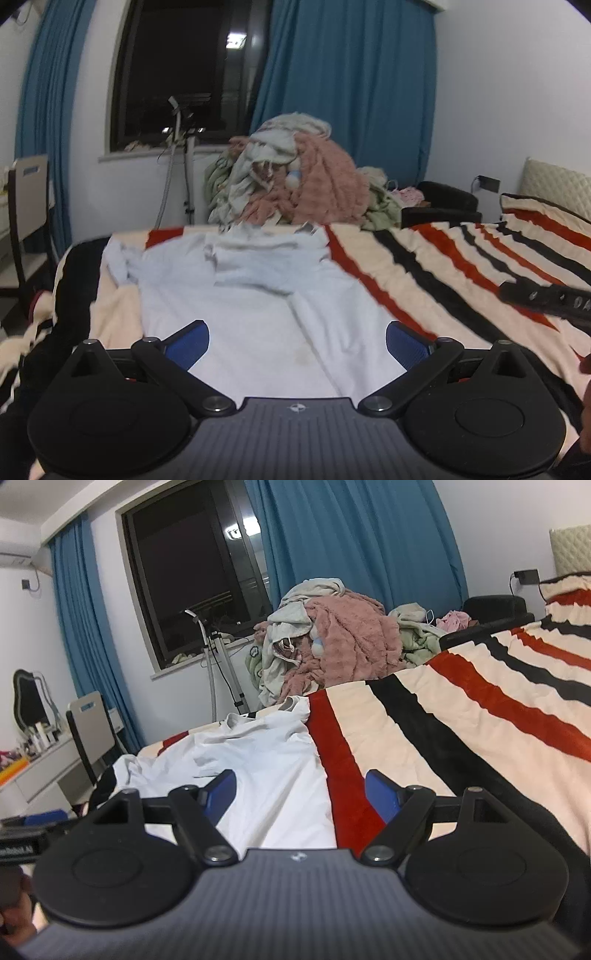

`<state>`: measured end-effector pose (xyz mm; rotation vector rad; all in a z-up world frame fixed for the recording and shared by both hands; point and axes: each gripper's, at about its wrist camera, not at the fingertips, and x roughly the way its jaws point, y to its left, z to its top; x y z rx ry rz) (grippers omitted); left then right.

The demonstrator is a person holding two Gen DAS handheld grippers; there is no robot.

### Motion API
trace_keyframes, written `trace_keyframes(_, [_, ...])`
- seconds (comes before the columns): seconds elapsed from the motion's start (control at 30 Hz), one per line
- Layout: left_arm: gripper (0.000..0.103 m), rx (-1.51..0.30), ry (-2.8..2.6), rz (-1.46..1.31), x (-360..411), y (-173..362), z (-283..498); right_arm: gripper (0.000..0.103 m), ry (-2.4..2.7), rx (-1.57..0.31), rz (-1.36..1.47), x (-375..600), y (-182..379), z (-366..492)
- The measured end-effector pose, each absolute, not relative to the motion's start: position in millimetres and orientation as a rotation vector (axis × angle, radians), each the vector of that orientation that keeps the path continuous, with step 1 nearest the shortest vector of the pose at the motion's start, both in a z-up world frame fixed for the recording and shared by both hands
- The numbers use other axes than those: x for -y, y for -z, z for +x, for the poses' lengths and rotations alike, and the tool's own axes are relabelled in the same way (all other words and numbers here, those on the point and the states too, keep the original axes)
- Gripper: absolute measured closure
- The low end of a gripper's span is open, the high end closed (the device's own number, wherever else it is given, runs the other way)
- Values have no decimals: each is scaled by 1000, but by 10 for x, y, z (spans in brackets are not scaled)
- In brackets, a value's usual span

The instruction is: Fold clothes

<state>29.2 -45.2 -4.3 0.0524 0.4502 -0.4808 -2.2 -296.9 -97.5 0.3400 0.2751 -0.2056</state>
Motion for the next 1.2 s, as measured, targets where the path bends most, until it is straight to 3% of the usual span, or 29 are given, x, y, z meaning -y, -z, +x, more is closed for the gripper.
trace_keyframes(0.8, [0,-449,421,67,-120,8,216,25,224,-318,198,2377,941,440])
trace_keyframes(1.2, [0,-460,318,21,-478,-39,376,25,123,-401,182,1930,1009,1302])
